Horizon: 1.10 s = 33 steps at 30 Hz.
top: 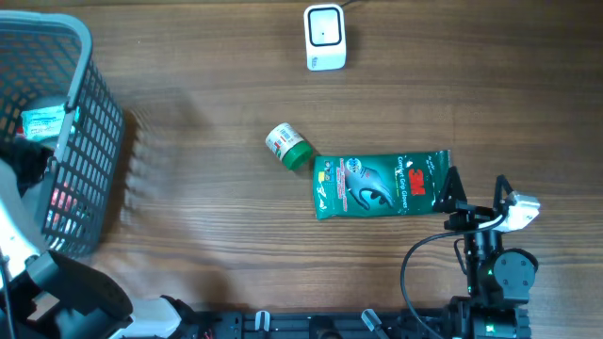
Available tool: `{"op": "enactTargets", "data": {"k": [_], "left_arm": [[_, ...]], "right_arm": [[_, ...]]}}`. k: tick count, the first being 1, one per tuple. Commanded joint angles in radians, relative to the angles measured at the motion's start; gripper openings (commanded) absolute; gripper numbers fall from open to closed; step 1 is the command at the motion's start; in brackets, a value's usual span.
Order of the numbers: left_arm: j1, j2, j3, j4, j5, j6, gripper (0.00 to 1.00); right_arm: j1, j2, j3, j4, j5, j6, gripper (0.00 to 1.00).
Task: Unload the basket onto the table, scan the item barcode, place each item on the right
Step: 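Reach into the basket and grasp the pink tissue pack with left gripper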
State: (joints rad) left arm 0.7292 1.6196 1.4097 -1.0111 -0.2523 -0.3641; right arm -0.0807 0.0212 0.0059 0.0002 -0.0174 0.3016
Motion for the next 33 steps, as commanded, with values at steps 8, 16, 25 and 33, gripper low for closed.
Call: {"op": "enactTargets", "data": {"k": [8,16,25,33], "left_arm": [[0.113,0.188,-0.024,0.024,0.204,0.129,1.0],[0.113,0.31,-0.025,0.029,0.208,0.122,1.0],[0.113,0.324,-0.032,0.055,0.291,0.155,1.0],[0.106,0.326,-0.028,0.071,0.305,0.151,1.0]], "right_arm": [[0.003,-0.005,-0.001,0.005,0.007,-0.012,1.0],[0.003,-0.005,-0.001,0.005,0.007,-0.011,1.0],[0.003,-0.005,-0.001,0.005,0.007,-0.011,1.0],[0.003,-0.005,-0.001,0.005,0.007,-0.011,1.0]]}}
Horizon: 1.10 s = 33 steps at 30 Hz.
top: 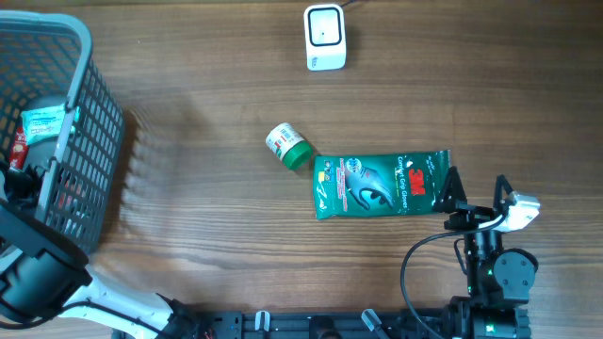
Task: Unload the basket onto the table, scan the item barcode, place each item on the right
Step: 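Reach into the basket and grasp the pink tissue pack with left gripper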
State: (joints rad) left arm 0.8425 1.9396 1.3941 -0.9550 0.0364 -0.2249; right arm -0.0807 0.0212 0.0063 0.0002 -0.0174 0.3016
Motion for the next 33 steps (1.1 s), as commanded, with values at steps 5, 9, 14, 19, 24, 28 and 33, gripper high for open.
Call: {"op": "enactTargets", "data": {"k": [5,9,14,19,24,28,33], "left_arm": [[-0.008,0.006,-0.014,0.02,0.037,0.013,1.0],[-0.008,0.008,-0.023,0.02,0.127,0.045,0.95],[-0.011,0.016,-0.035,0.011,0.15,0.065,1.0],[-0.011,0.019,-0.035,0.018,0.146,0.064,1.0],[-0.011,0.021,-0.035,0.06,0.127,-0.098,1.0],[-0.013,0.027,-0.035,0.108,0.085,-0.394,1.0],[-0.043,0.04,-0.035,0.144,0.084,-0.542,1.0]], "right_arm": [[0.003,-0.005,-0.001,0.005,0.007,-0.011,1.0],[0.003,-0.005,-0.001,0.005,0.007,-0.011,1.0],[0.003,-0.005,-0.001,0.005,0.007,-0.011,1.0],[0.003,-0.005,-0.001,0.005,0.007,-0.011,1.0],[0.003,-0.005,-0.001,0.005,0.007,-0.011,1.0],[0.003,-0.005,-0.001,0.005,0.007,-0.011,1.0],[0.003,-0.005,-0.001,0.005,0.007,-0.011,1.0]]}}
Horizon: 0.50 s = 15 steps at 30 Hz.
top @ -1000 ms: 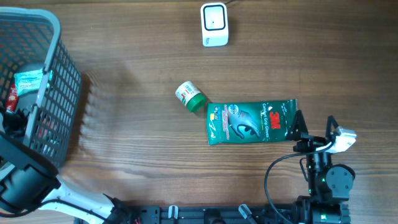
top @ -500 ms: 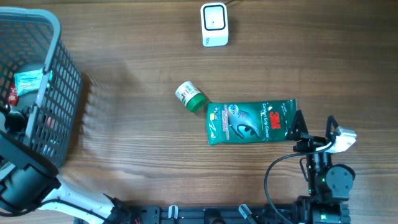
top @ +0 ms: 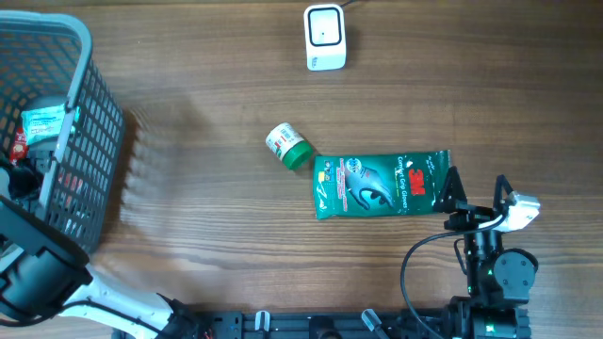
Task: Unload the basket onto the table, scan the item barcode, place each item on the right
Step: 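Reach into the basket and grasp the pink tissue pack with left gripper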
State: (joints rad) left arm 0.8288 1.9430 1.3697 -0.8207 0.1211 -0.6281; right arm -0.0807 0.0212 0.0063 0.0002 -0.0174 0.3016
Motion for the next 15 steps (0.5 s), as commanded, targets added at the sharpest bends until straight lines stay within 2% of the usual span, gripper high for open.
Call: {"op": "enactTargets", "data": {"k": [1,7,10,15], "left_arm": [[-0.04,0.038,-0.011,0.01,-0.005,-0.135,1.0],[-0.072,0.034,-0.007,0.048,0.002,-0.003,1.0],[-0.072,0.034,-0.008,0.027,-0.011,0.142,1.0],[-0.072,0.035,-0.01,-0.022,-0.089,0.229,1.0]], "right_arm": [[0.003,-0.005,-0.001,0.005,0.007,-0.011,1.0],[0.003,-0.005,-0.001,0.005,0.007,-0.011,1.0],[0.003,-0.005,-0.001,0.005,0.007,-0.011,1.0],[0.003,-0.005,-0.001,0.005,0.007,-0.011,1.0]]}}
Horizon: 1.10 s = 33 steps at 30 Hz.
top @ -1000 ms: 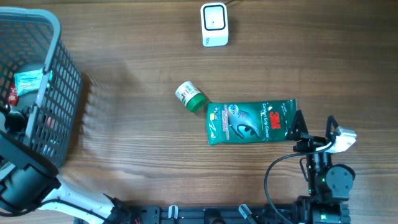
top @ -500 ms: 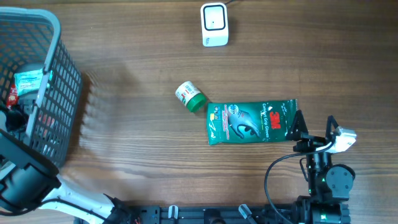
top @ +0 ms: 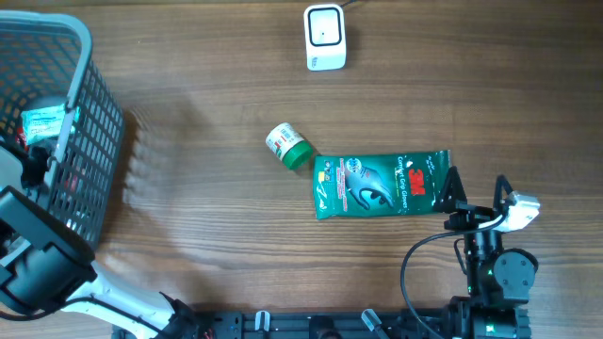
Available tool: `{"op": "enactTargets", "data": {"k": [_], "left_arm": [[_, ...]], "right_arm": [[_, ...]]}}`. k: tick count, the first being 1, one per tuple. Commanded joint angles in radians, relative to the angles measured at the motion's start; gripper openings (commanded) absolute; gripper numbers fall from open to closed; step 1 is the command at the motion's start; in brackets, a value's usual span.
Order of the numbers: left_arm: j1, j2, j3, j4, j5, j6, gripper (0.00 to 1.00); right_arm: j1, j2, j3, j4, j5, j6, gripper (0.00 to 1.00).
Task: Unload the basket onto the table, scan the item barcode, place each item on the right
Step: 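Reach into the basket and grasp the pink tissue pack with left gripper, then carry the pink tissue pack out and set it beside the green pack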
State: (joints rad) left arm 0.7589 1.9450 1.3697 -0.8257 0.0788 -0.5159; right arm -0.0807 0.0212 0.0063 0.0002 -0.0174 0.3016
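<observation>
A white barcode scanner (top: 325, 36) stands at the far edge of the table. Mid-table lies a green 3M glove packet (top: 382, 184), flat and face up. A small bottle with a green cap (top: 288, 148) lies on its side at the packet's left end. My right gripper (top: 476, 191) rests open just right of the packet, holding nothing. My left arm (top: 38, 268) reaches into the grey basket (top: 89, 113) at the left. Its gripper (top: 33, 160) is mostly hidden behind the basket rim and mesh.
The basket holds a teal-labelled packet (top: 42, 122) and other items seen dimly through the mesh. A black cable (top: 415, 259) loops beside the right arm near the front edge.
The left arm has shifted slightly inside the basket, and a red item near the rim no longer shows. The right arm, packet, bottle and scanner have not moved.
The left arm was over the basket's left side at first, then reached deeper in from the front left. It stayed there with small shifts. Throughout, the right gripper sat open beside the green packet, and nothing on the table moved.
</observation>
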Motion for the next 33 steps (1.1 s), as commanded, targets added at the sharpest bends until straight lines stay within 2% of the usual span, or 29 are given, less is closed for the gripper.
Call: {"op": "enactTargets", "data": {"k": [1,4,5,7,8,12,15,27,30,33], "left_arm": [[-0.002,0.034,-0.01,-0.021,-0.047,0.126,0.99],[-0.002,0.034,-0.01,-0.028,-0.047,0.148,0.76],[-0.002,0.034,-0.01,-0.029,-0.047,0.151,0.74],[-0.001,0.034,-0.01,-0.031,-0.047,0.166,0.62],[0.0,0.034,-0.007,-0.034,-0.047,0.169,0.59],[0.002,0.033,0.04,-0.082,-0.047,0.169,0.59],[0.002,0.023,0.138,-0.164,-0.047,0.169,0.59],[-0.023,-0.095,0.834,-0.64,0.003,0.169,0.57],[-0.079,-0.183,0.914,-0.715,0.119,0.169,0.56],[-0.221,-0.291,0.915,-0.717,0.205,0.168,0.55]], "right_arm": [[0.003,-0.005,-0.001,0.005,0.007,-0.011,1.0],[0.003,-0.005,-0.001,0.005,0.007,-0.011,1.0],[0.003,-0.005,-0.001,0.005,0.007,-0.011,1.0],[0.003,-0.005,-0.001,0.005,0.007,-0.011,1.0],[0.003,-0.005,-0.001,0.005,0.007,-0.011,1.0],[0.003,-0.005,-0.001,0.005,0.007,-0.011,1.0],[0.003,-0.005,-0.001,0.005,0.007,-0.011,1.0],[0.003,-0.005,-0.001,0.005,0.007,-0.011,1.0],[0.003,-0.005,-0.001,0.005,0.007,-0.011,1.0],[0.003,-0.005,-0.001,0.005,0.007,-0.011,1.0]]}}
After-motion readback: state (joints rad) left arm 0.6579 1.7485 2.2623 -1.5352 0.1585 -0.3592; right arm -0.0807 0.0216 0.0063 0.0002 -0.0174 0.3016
